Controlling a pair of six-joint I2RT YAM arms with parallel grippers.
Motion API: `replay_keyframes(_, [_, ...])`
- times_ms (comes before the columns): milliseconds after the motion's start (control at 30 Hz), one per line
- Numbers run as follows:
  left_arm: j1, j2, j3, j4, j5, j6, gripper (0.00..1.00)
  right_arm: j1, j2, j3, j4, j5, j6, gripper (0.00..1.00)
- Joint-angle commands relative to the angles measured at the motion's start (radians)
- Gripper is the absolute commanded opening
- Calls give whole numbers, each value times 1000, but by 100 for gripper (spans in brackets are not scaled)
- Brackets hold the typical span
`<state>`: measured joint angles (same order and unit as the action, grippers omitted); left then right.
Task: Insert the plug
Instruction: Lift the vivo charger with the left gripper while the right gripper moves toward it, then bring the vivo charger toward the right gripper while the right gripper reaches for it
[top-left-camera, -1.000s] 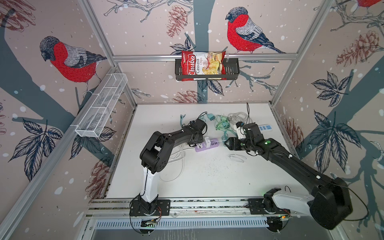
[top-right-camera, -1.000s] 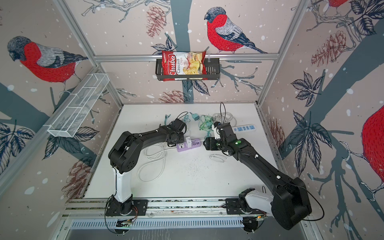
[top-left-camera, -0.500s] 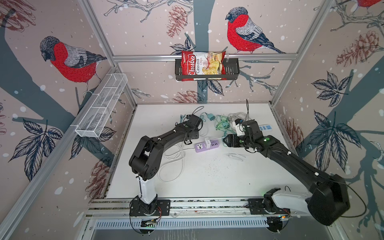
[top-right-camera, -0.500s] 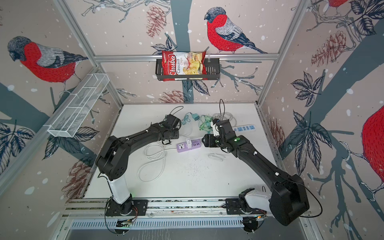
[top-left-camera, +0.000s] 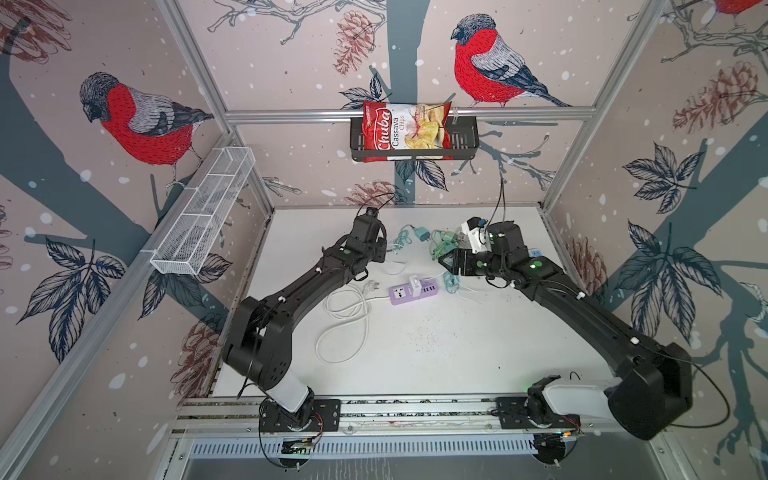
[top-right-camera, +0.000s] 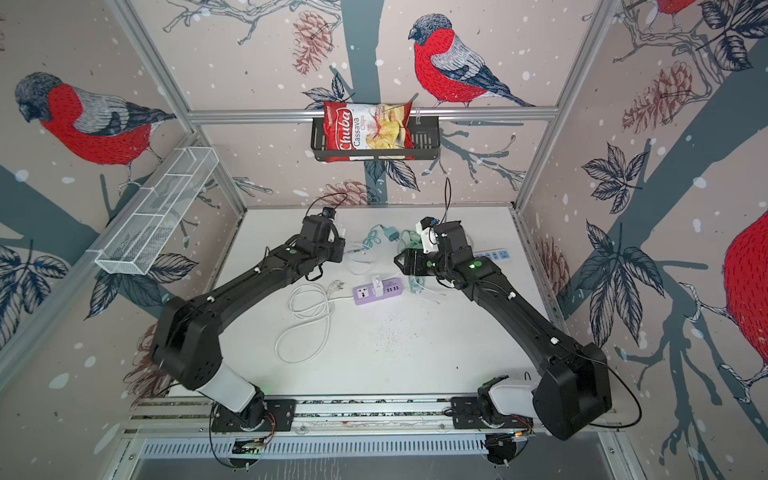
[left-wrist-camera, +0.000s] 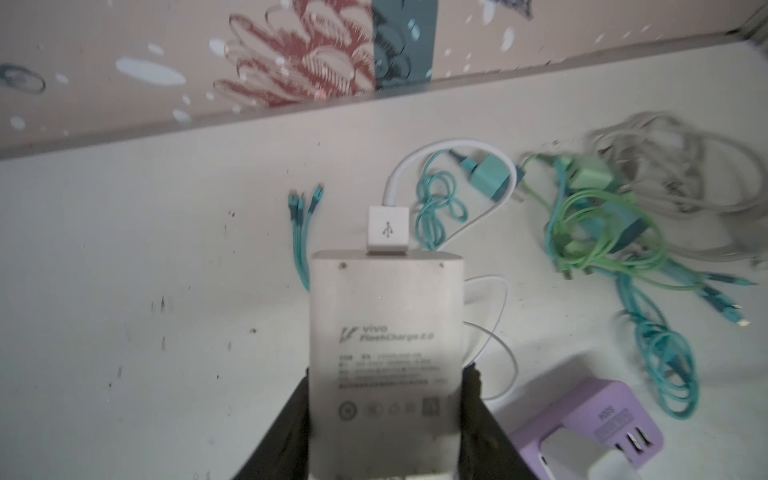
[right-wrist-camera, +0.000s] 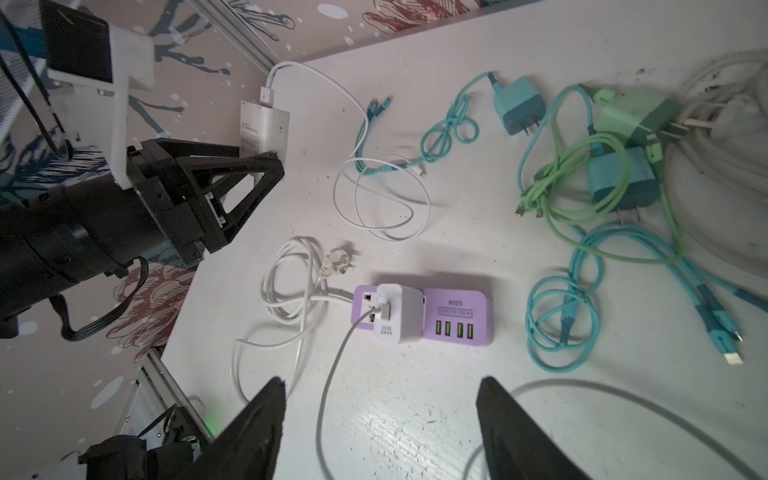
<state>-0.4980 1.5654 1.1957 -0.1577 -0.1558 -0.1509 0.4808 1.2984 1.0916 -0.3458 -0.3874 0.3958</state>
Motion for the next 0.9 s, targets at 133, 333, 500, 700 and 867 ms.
replay_keyframes(133, [-1,-105,-164,429,249,134,18,-36,-19,53,58,-92,19,73])
replay_keyframes(333, [-1,-108,-193,491,293,136,18,-54,-40,59,-95,-20,-51,76])
replay_keyframes(500, [-1,-79,-179,471,292,142,18,-74,35,-36,-113,23,-19,79])
replay_keyframes(700, [-3,-50,-180,473,276,135,18,-80,192,-18,-277,127,-14,78])
replay_keyframes(867, [-4,-19,-187,511,284,152,18,-79,175,-118,-292,-85,26,76])
